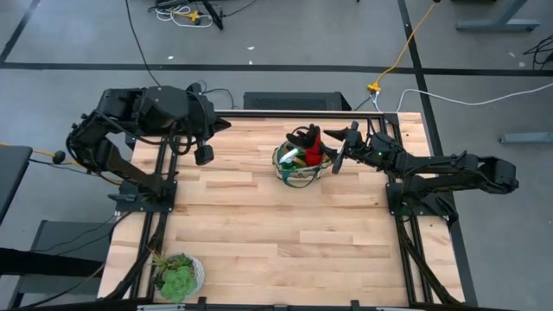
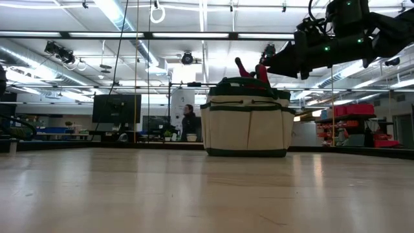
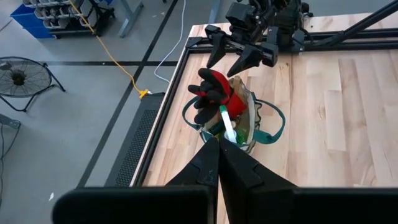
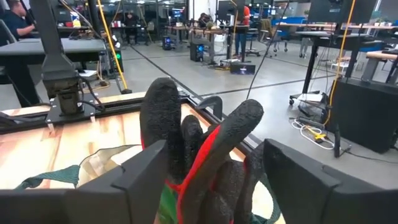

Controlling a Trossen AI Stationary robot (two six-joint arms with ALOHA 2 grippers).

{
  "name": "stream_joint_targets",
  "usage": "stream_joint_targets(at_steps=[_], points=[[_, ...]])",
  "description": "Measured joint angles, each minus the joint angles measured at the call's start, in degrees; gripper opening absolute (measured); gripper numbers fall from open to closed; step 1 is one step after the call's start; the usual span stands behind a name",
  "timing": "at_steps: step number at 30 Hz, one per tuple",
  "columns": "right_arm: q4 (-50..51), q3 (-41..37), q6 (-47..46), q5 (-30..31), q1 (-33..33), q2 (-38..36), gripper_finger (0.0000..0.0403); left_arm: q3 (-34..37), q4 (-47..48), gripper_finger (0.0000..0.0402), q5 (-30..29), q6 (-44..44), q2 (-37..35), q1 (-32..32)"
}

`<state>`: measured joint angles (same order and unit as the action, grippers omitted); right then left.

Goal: Pick & Place Garden tools in Gardening bag
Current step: Put the red gloves into the gardening bag, then return to Home Position

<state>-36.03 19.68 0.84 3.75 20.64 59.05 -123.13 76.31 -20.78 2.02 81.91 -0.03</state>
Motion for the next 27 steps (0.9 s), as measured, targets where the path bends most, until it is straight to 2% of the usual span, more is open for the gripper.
stream_joint_targets(at_steps=[5,17,21,27], points=[[-2.21,0.02,0.03,-0.22,0.00,-0.01,0.0281,0.00,0.02,0.0016,0.00,-0.34,0.00,0.00],[-2.93,0.04,1.33,-0.19,0.00,-3.24,0.0280,0.00,0.15,0.0009,-0.11,-0.35,0.00,0.00],[-1.15,0.04,1.03,-1.54,0.00,-4.20,0.0256,0.00,0.24,0.0007,-0.13,-0.36,0.00,0.00],[5.88,0.04,-0.90,-3.38,-0.02,-6.87,0.0176,0.00,0.24,0.0009,-0.17,-0.33,0.00,0.00]])
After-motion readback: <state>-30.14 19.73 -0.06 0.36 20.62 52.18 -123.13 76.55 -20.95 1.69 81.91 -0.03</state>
